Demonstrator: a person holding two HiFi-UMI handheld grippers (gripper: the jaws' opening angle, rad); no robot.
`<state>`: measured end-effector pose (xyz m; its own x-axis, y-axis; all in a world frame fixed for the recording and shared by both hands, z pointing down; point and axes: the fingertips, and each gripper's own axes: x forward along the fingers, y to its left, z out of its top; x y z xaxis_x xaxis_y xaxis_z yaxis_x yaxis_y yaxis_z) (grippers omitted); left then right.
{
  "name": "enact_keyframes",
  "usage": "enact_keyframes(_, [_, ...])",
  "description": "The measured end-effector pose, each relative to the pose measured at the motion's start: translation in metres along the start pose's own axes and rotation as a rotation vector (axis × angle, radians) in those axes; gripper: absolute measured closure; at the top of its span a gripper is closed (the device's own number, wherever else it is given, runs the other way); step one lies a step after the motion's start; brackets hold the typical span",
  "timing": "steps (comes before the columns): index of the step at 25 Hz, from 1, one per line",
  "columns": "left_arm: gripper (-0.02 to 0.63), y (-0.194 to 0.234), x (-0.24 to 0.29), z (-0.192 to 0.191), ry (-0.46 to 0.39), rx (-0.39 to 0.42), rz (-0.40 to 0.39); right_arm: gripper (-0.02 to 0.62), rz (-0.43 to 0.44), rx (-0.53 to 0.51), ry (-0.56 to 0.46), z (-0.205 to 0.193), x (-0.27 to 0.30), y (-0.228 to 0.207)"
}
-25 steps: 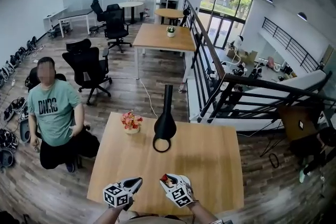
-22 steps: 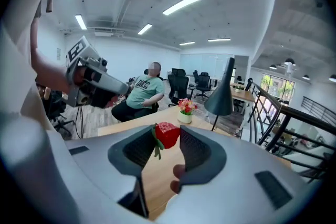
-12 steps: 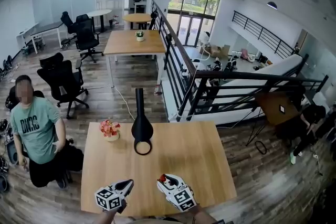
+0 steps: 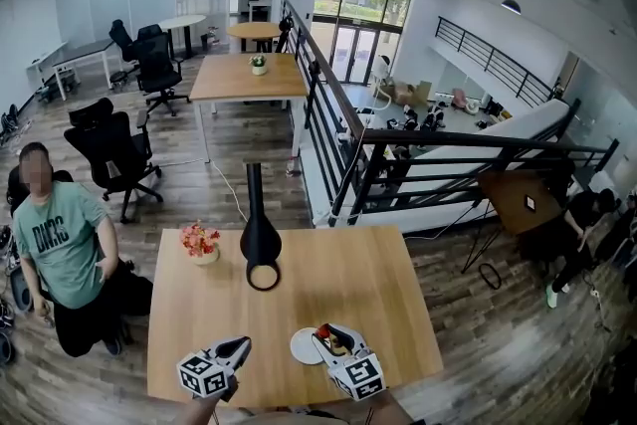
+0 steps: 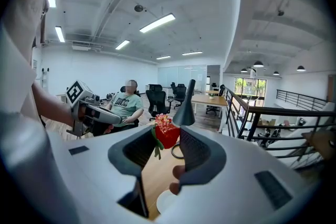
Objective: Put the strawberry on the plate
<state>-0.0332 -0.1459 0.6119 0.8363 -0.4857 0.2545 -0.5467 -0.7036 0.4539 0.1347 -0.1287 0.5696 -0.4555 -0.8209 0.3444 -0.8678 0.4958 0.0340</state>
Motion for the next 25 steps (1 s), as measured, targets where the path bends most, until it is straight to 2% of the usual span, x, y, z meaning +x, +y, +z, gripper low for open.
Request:
enact_keyframes(15, [0.601, -0.006, 0.006, -0.014, -0.032, -0.034, 0.095, 0.445, 0.006, 0.042, 0.023, -0.035, -0.012, -0.045])
enact_keyframes(25, [0.601, -0.013, 0.015, -0.03, -0.067, -0.073, 0.184, 0.445, 0.078, 0.019, 0.071, -0.069, -0.004, -0.064])
